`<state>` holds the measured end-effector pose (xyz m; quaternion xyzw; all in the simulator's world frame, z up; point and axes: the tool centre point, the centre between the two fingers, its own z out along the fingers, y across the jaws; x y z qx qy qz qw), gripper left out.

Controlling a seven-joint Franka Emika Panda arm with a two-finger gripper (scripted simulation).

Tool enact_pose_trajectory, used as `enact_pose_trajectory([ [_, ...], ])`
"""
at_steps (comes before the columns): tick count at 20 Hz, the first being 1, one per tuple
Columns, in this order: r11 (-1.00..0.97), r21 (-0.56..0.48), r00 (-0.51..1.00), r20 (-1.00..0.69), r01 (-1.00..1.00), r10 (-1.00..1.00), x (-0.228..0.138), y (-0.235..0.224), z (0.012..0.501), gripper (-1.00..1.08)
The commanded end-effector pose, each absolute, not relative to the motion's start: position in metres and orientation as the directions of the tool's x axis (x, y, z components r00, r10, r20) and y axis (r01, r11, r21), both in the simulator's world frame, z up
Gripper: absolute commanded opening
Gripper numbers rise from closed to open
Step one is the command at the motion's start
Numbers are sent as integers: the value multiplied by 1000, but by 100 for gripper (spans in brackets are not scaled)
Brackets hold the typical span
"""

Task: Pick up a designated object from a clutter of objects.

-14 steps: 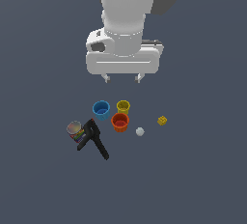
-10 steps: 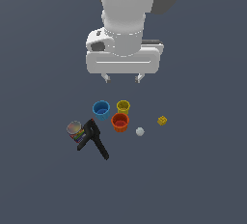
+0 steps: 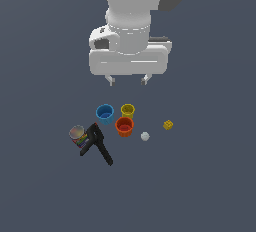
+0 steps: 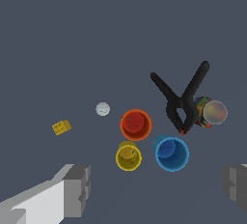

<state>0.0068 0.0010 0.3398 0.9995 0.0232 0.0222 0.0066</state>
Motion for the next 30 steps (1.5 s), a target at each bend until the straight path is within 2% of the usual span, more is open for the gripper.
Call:
enact_pose_trajectory([
  [1, -999, 14, 998, 44, 46, 47, 7, 1, 340, 100],
  [7, -999, 14, 998, 42, 49, 50, 12, 5, 327, 100],
  [13, -998, 15, 998, 36, 56, 57, 24, 15, 291, 100],
  [22, -997, 11, 997, 20, 77, 77, 43, 45, 194, 100],
  [30, -996, 5, 996, 7, 94, 94, 42, 70, 112, 100],
])
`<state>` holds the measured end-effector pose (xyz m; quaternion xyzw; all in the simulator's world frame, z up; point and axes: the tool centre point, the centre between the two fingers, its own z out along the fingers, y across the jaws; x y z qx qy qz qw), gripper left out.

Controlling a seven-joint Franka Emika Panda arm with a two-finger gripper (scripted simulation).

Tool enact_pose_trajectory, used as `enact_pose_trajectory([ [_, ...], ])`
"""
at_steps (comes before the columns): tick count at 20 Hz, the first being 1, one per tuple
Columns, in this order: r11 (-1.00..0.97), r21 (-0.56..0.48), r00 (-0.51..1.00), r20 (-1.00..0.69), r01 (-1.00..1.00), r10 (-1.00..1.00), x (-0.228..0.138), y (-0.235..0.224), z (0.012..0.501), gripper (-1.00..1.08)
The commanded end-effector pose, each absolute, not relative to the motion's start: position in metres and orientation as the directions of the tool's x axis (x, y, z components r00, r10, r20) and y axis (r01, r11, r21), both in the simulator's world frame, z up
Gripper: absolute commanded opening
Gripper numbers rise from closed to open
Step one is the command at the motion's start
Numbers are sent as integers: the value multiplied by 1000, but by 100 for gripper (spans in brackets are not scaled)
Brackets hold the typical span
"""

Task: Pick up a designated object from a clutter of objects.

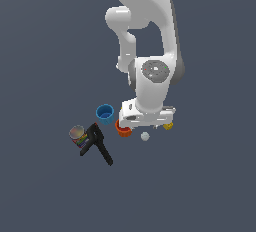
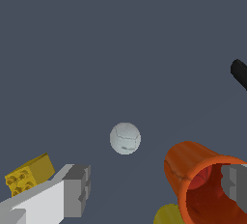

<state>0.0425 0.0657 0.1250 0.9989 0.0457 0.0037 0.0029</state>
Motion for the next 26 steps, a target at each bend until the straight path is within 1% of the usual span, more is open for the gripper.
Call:
enact_pose_trajectory([
  [1, -995, 4, 995, 6, 95, 95, 41, 72, 105, 100],
  [7, -995, 1, 995, 1, 101, 101, 37, 81, 77, 100],
  [17, -995, 0, 995, -1, 102, 102, 36, 82, 64, 100],
  [26, -995, 0, 995, -1, 102, 102, 35, 82, 25, 100],
])
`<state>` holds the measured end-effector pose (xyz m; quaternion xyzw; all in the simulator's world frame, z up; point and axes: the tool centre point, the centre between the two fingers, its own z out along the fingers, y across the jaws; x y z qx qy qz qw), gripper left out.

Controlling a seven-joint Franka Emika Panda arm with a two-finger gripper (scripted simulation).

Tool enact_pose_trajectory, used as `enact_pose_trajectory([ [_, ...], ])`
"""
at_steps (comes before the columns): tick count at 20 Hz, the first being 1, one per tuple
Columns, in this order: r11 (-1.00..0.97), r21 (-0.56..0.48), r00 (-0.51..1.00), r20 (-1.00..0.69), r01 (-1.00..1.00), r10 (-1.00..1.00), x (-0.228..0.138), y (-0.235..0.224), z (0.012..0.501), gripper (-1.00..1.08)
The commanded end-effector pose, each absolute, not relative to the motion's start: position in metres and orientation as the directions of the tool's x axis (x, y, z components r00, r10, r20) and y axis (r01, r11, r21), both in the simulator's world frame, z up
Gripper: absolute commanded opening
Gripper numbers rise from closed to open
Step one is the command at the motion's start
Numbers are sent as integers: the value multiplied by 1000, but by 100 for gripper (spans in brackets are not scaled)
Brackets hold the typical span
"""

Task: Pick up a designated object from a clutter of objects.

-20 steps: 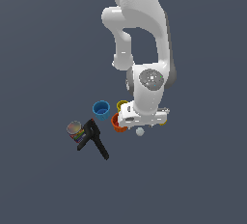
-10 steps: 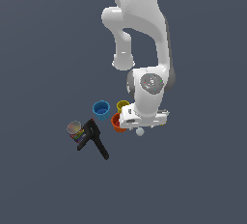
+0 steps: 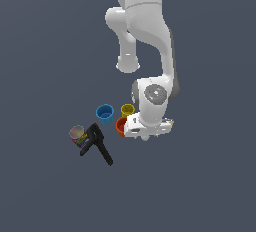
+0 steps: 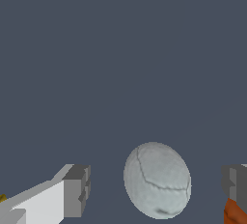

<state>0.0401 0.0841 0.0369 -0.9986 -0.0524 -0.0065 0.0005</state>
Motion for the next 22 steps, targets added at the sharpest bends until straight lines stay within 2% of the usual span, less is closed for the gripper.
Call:
enact_pose_trajectory([
  [1, -995, 0, 995, -1, 102, 102, 36, 82, 23, 100],
  [4, -995, 0, 995, 0, 102, 102, 36, 82, 21, 100],
  [5, -995, 0, 995, 0, 102, 102, 36, 82, 21, -100],
  [14, -995, 0, 995, 0, 102, 102, 36, 82, 21, -100],
  [15, -995, 0, 994, 33, 104, 104, 48, 84, 36, -100],
  [22, -995, 0, 994, 32, 104, 104, 45, 82, 47, -100],
])
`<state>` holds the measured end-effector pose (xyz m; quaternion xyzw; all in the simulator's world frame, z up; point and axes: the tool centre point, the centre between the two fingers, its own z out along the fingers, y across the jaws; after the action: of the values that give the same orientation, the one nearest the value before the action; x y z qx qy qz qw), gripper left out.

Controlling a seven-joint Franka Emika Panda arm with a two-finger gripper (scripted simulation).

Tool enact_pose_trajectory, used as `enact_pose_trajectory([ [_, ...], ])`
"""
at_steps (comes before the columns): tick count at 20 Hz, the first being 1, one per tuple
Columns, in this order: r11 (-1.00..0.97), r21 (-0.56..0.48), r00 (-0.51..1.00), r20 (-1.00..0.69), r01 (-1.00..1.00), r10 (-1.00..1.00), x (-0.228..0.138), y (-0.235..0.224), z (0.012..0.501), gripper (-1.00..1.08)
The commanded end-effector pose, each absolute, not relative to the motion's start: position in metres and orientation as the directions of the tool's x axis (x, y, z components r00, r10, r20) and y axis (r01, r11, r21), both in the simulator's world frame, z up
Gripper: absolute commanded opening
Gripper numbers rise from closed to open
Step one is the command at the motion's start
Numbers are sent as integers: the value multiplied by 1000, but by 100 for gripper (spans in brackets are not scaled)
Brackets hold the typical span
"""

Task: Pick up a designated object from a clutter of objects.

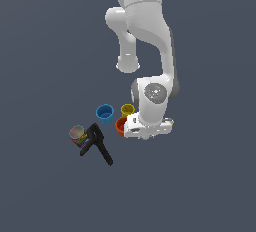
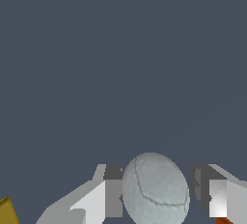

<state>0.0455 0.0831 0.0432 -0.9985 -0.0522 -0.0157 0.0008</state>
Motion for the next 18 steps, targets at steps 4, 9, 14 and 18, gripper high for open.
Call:
enact_pose_trajectory([
  [4, -995, 0, 994, 31, 104, 104, 40, 80, 64, -100],
  [9, -995, 1, 994, 28, 104, 104, 31, 74, 94, -100],
  [14, -995, 0, 994, 24, 104, 104, 19, 67, 138, -100],
  [18, -995, 0, 994, 21, 104, 104, 8, 61, 177, -100],
])
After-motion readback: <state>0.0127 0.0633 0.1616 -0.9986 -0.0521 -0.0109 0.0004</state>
